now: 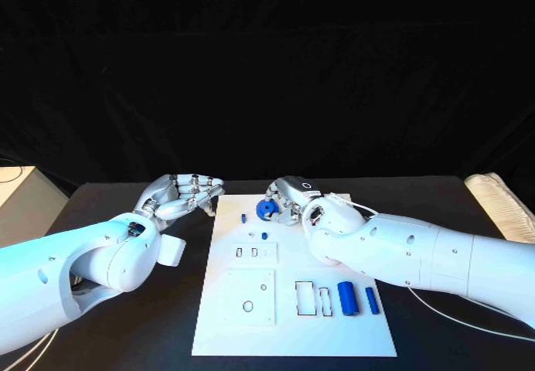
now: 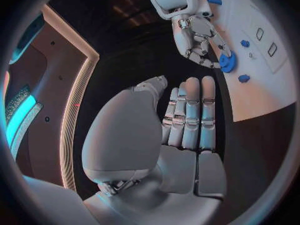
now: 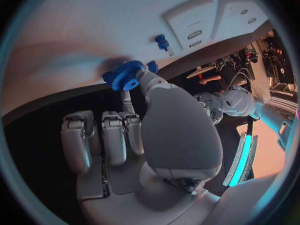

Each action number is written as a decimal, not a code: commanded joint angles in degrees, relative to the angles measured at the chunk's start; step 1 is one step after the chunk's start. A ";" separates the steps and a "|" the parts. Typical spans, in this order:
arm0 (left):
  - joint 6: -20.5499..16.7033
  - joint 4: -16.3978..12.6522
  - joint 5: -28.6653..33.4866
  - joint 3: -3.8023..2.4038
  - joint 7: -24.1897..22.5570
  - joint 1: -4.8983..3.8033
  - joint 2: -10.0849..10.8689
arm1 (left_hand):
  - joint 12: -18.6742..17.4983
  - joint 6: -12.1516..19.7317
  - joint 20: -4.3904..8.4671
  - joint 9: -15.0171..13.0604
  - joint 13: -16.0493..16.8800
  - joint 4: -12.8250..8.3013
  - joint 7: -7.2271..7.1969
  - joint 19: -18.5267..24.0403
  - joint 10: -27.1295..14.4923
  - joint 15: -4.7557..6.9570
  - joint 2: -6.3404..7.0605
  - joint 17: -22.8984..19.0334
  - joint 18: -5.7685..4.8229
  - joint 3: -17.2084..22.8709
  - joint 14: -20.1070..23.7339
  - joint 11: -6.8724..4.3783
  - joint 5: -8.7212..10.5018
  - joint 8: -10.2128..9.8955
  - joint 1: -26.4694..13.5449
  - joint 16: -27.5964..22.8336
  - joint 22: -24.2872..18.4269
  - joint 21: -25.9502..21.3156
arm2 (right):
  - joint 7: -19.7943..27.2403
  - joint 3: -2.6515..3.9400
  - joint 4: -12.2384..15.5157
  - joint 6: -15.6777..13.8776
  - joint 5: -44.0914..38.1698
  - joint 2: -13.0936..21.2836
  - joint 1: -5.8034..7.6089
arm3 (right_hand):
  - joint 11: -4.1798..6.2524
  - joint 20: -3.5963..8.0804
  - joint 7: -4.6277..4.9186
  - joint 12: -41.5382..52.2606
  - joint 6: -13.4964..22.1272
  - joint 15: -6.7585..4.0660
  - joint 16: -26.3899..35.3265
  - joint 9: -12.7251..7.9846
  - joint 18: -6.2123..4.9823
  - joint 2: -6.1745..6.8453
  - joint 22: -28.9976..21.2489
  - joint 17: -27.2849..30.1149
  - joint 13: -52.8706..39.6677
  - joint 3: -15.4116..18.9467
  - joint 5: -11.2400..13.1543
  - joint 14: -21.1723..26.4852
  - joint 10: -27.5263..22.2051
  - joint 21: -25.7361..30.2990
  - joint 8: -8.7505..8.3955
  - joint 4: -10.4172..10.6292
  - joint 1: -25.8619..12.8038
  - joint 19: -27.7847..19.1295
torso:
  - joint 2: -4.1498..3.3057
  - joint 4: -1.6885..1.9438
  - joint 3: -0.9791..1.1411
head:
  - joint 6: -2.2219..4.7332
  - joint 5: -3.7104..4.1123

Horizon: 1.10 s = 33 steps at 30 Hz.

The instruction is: Assemble the parts on the task board

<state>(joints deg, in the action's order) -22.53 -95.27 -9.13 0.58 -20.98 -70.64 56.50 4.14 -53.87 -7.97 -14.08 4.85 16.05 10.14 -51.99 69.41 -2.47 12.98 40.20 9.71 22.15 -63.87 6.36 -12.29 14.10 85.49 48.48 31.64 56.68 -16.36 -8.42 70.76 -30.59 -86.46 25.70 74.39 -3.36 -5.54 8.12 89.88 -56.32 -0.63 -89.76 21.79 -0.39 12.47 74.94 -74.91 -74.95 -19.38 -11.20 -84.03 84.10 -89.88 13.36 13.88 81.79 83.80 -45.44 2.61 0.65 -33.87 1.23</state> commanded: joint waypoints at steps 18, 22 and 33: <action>0.75 -0.23 0.20 -0.04 -0.26 -0.08 0.07 | -0.19 0.35 -0.14 -0.05 0.05 -0.02 -0.07 0.36 -0.25 0.11 -0.23 0.07 0.77 0.22 0.42 -0.05 0.27 -0.22 0.21 0.37 0.05 0.36 | 0.15 -0.35 0.09 1.84 -0.38 0.09 -0.57 | 0.05 0.22 -0.32 0.12 -0.19 -0.11 -0.24 -0.11 0.39 0.41 15.06 -15.09 -15.05 -0.56 -0.14 -5.97 5.90 -0.12 -0.29 0.13 -1.35 6.20 | 0.00 -0.01 0.02 | -0.31 0.07; 0.73 -0.22 0.20 -0.04 -0.27 -0.08 0.11 | -0.19 0.35 -0.14 -0.05 0.05 -0.02 -0.07 0.36 -0.25 0.11 -0.23 0.07 0.77 0.22 0.42 -0.05 0.27 -0.22 0.21 0.37 0.05 0.36 | 0.04 -0.36 0.34 1.40 -0.55 0.26 -0.61 | 0.08 0.21 -0.37 0.12 -0.32 -0.13 -0.24 -0.09 0.39 0.38 15.06 -15.09 -15.05 -0.64 -0.15 -5.97 5.90 -0.12 -0.22 0.08 -1.32 6.20 | 0.00 -0.01 0.03 | -0.32 0.07; 0.90 -0.22 0.20 -0.04 -0.08 -0.08 0.13 | -0.19 0.35 -0.14 -0.05 0.05 -0.02 -0.07 0.36 -0.25 0.11 -0.23 0.07 0.77 0.22 0.42 -0.05 0.27 -0.22 0.21 0.37 0.05 0.36 | -0.14 -0.36 0.49 0.50 -0.77 0.34 -0.66 | 0.12 0.22 -0.41 0.12 -0.44 -0.15 -0.24 -0.07 0.39 0.35 15.06 -15.09 -15.05 -0.74 -0.15 -5.97 5.90 -0.12 -0.14 0.02 -1.27 6.20 | -0.04 0.01 0.02 | -0.24 0.10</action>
<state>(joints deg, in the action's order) -22.53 -95.33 -9.12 0.58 -20.88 -70.65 56.67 4.14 -53.87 -7.99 -14.08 4.84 16.05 10.14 -51.98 69.42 -2.47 12.98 40.21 9.71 22.15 -63.87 6.35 -12.29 14.10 85.49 48.50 31.63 56.72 -16.18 -8.49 71.19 -30.55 -86.76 25.99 74.24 -3.36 -5.54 7.72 89.88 -56.51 -0.63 -89.76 21.66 -0.39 13.00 74.92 -74.91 -74.93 -19.71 -11.31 -84.03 84.10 -89.88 13.09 13.89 80.67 83.81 -45.46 2.61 0.66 -34.14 1.33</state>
